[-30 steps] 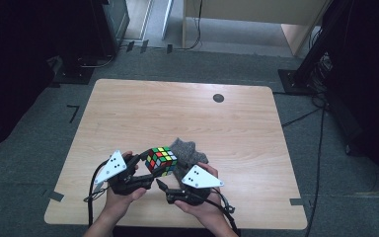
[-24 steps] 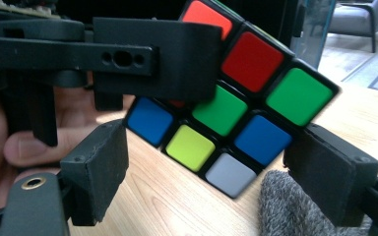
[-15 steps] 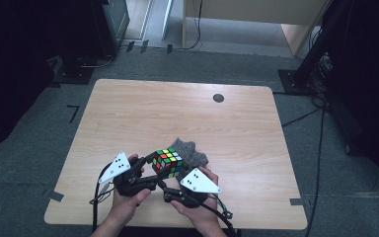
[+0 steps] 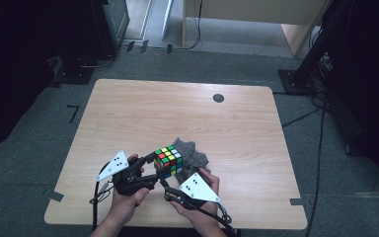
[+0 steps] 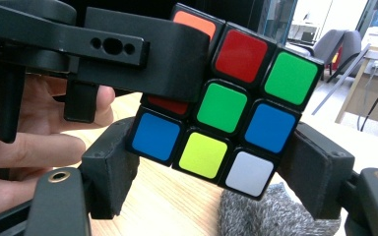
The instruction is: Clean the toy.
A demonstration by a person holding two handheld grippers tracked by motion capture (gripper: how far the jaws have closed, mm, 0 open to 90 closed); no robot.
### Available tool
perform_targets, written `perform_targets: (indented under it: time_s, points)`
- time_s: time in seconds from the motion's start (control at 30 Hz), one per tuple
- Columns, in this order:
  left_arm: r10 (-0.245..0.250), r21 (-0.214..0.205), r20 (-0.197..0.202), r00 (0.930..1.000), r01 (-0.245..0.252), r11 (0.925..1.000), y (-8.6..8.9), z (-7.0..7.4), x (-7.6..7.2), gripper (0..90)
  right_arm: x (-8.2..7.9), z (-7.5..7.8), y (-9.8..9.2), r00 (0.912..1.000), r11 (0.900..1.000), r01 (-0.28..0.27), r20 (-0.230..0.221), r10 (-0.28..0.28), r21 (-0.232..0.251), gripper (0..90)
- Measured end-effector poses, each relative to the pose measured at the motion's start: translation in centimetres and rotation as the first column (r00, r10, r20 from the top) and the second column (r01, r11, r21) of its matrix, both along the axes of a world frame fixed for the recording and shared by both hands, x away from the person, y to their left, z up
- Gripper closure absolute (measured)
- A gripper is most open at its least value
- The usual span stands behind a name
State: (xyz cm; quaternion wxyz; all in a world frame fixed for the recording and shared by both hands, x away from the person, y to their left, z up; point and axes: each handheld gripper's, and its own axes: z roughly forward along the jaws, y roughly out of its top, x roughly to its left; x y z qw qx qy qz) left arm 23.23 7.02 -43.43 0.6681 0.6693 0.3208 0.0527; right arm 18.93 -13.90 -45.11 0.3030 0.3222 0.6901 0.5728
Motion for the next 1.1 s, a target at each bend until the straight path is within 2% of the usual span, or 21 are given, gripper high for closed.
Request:
perform_targets:
  time_s: [0.1, 0.27, 0.6, 0.7, 0.77, 0.83, 0.97, 1.0, 1.1]
  points:
    - [-0.01, -0.014, -0.003, 0.9999, 0.009, 0.9999, 0.1, 0.0, 0.0, 34.0, 0.0, 0.0, -0.1, 1.0, 1.0, 0.006, 0.001, -0.006, 0.0, 31.2]
    - [-0.026, -0.009, 0.0, 0.9997, 0.026, 0.9996, -0.2, 0.0, 0.0, 34.0, 0.3, 0.2, -0.8, 0.9995, 0.9997, 0.003, 0.031, -0.002, -0.025, 33.5]
    - [-0.04, -0.013, -0.006, 0.9992, 0.04, 0.9991, -0.1, -0.1, 0.0, 34.0, 0.2, 0.3, -0.7, 0.9995, 0.9996, 0.017, 0.026, -0.017, -0.021, 33.9]
    - [-0.055, -0.018, -0.006, 0.9985, 0.055, 0.9983, 0.1, 0.0, 0.2, 33.4, 0.1, 0.5, -0.6, 0.999, 0.9982, 0.026, 0.036, -0.025, -0.053, 34.3]
    - [-0.043, -0.026, 0.011, 0.999, 0.043, 0.9987, 0.4, 0.2, 0.2, 31.4, 0.1, 0.6, -0.5, 0.9991, 0.9973, 0.02, 0.04, -0.017, -0.071, 34.3]
    - [-0.034, -0.058, 0.029, 0.999, 0.036, 0.9977, 1.0, 0.6, 0.3, 28.5, 0.2, 0.6, -0.5, 0.9995, 0.9961, 0.013, 0.03, -0.01, -0.087, 34.4]
    - [0.006, -0.088, 0.07, 0.9975, 0.0, 0.9961, 2.6, 1.2, 0.6, 24.6, 0.9, 0.5, -1.2, 0.9998, 0.9962, 0.0, -0.018, -0.001, -0.087, 34.3]
    - [0.02, -0.084, 0.088, 0.9959, -0.013, 0.9964, 3.1, 1.3, 0.7, 23.9, 1.1, 0.6, -1.5, 0.9992, 0.9971, -0.007, -0.04, 0.004, -0.076, 34.3]
    - [0.037, -0.014, 0.157, 0.9869, -0.035, 0.9993, 3.7, 1.3, 0.8, 23.4, 1.9, 1.5, -2.8, 0.9959, 0.9984, -0.029, -0.088, 0.024, -0.05, 34.3]
